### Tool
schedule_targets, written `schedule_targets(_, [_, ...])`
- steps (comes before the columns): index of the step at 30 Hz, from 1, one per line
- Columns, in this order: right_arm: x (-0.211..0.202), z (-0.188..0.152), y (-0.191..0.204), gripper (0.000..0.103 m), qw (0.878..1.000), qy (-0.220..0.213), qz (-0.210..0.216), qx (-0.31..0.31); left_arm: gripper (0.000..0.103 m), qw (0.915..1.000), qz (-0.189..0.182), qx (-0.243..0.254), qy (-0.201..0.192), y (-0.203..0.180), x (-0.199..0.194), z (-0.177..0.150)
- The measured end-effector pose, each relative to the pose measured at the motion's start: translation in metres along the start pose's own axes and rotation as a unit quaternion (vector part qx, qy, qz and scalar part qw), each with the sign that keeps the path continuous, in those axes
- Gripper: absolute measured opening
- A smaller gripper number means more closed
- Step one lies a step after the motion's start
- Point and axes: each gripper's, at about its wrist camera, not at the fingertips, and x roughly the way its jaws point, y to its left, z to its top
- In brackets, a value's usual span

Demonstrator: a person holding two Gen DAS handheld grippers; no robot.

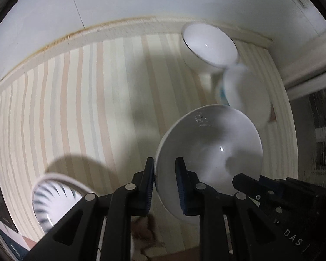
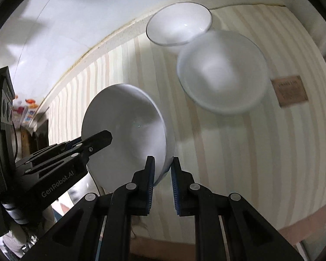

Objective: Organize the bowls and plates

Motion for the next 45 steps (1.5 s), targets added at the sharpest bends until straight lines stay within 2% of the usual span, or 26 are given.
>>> schedule_targets(3, [0.003, -0.019, -0.008, 0.017, 1.000, 0.012, -0.004, 0.000, 0.017, 0.9999, -0.009, -0.004, 0.014, -0.005, 0.007, -0.020])
schedule_targets(10, [0.029, -0.052, -0.034, 0.017, 0.999, 0.038, 0.000, 0.023, 0.017, 0.9984, -0.020, -0.013, 0.050, -0.007, 0.035, -0.034])
schedule_targets(17, [0.046, -0.062, -0.039, 0.017, 0.998, 0.050, -0.010, 0.027, 0.017, 0.9980, -0.007, -0.006, 0.063, -0.017, 0.054, -0.050])
schedule_targets(23, [0.054, -0.061, -0.033, 0.017, 0.998, 0.055, -0.013, 0.022, 0.017, 0.9982, -0.001, -0.003, 0.060, -0.025, 0.055, -0.046])
schedule_targets(24, [0.048, -0.061, -0.042, 0.017, 0.998, 0.056, -0.012, 0.020, 0.017, 0.9982, 0.002, 0.000, 0.060, -0.026, 0.055, -0.046])
schedule_targets(28, [0.049, -0.058, -0.048, 0.018, 0.996, 0.091, 0.007, 0.018, 0.018, 0.9974, -0.004, -0.018, 0.070, -0.027, 0.051, -0.046])
schedule_targets(30, [0.038, -0.054, -0.053, 0.018, 0.995, 0.100, 0.026, 0.019, 0.018, 0.9981, -0.008, -0.028, 0.054, -0.023, 0.033, -0.045])
schedule_targets(31, [0.030, -0.052, -0.056, 0.023, 0.995, 0.095, 0.027, 0.016, 0.018, 0.9987, -0.004, -0.029, 0.042, -0.022, 0.021, -0.043])
schedule_targets(34, [-0.001, -0.042, -0.067, 0.042, 0.997, 0.069, 0.023, 0.018, 0.030, 0.9992, -0.004, -0.040, -0.003, -0.018, -0.012, -0.027])
schedule_targets(37, [-0.031, -0.020, -0.081, 0.047, 0.998, 0.028, 0.031, 0.035, 0.037, 0.9977, -0.027, -0.055, -0.031, -0.019, -0.031, 0.005])
schedule_targets(41, [-0.048, 0.023, -0.105, 0.047, 0.998, -0.023, 0.015, 0.062, 0.037, 0.9968, -0.047, -0.059, -0.024, -0.030, -0.015, 0.046])
schedule_targets(45, [-0.046, 0.066, -0.117, 0.047, 0.996, -0.050, 0.007, 0.075, 0.037, 0.9963, -0.062, -0.059, 0.009, -0.039, 0.018, 0.085])
